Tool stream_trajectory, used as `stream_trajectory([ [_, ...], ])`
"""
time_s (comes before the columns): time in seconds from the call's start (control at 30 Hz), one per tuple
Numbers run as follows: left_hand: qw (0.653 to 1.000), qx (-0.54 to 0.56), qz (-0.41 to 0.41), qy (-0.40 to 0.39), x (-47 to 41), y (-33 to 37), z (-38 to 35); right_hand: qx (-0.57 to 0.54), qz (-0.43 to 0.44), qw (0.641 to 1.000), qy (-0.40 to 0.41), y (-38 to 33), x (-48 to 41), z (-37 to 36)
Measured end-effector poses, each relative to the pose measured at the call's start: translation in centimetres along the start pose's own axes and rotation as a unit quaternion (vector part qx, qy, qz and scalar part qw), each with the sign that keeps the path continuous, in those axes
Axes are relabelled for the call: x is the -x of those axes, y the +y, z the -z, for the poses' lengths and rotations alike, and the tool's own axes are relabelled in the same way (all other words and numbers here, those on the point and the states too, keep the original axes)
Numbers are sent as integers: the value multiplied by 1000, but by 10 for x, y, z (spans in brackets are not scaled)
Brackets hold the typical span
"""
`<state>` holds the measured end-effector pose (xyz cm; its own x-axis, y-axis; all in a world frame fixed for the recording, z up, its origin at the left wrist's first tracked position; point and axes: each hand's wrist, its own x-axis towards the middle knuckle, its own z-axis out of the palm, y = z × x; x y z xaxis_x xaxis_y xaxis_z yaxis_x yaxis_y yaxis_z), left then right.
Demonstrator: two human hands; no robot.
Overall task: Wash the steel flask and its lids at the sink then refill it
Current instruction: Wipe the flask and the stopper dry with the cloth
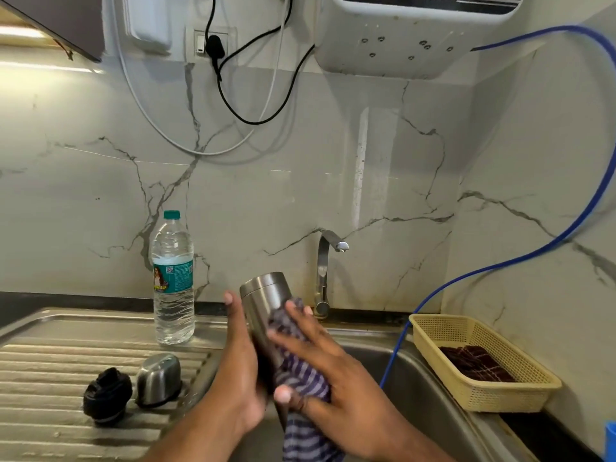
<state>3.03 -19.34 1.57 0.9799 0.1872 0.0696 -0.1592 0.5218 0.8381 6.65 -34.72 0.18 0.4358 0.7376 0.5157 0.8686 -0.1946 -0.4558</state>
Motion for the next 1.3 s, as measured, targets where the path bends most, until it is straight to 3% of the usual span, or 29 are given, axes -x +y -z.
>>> stream_trajectory([
  [0.07, 999, -28, 0, -21, 1, -1, -1, -118, -88, 987, 67, 0, -1, 5],
  [0.13, 996, -66, 27, -50, 5, -4, -6, -214, -170, 949, 158, 4, -2, 10],
  [0.27, 989, -108, 50, -83, 6, -16, -17, -303, -212, 894, 254, 19, 2, 22],
  [0.33, 989, -115, 49, -76, 9, -21, -23, -286, -167, 912, 241, 11, 1, 20],
  [0.47, 997, -40, 40, -57, 8, -17, -22, -148, -53, 977, 146, -7, 0, 14],
  [0.57, 999, 6, 41, -16, 0, -9, -11, -82, -12, 994, 71, -1, 3, 10],
  [0.63, 997, -4, 73, -6, -4, -6, -3, -99, -33, 993, 62, 2, 4, 11],
  [0.77, 992, -65, 107, -18, -2, -8, -2, -236, -174, 947, 132, 8, 3, 23],
  [0.93, 995, -43, 84, -33, 5, -9, -14, -287, -119, 943, 118, 5, 6, 17],
  [1.1, 997, 15, 73, -8, 0, 1, 0, -196, -48, 979, 30, -2, 7, 7],
  [1.3, 989, -76, 115, -51, 7, -9, -13, -231, -153, 946, 169, 16, 6, 35],
])
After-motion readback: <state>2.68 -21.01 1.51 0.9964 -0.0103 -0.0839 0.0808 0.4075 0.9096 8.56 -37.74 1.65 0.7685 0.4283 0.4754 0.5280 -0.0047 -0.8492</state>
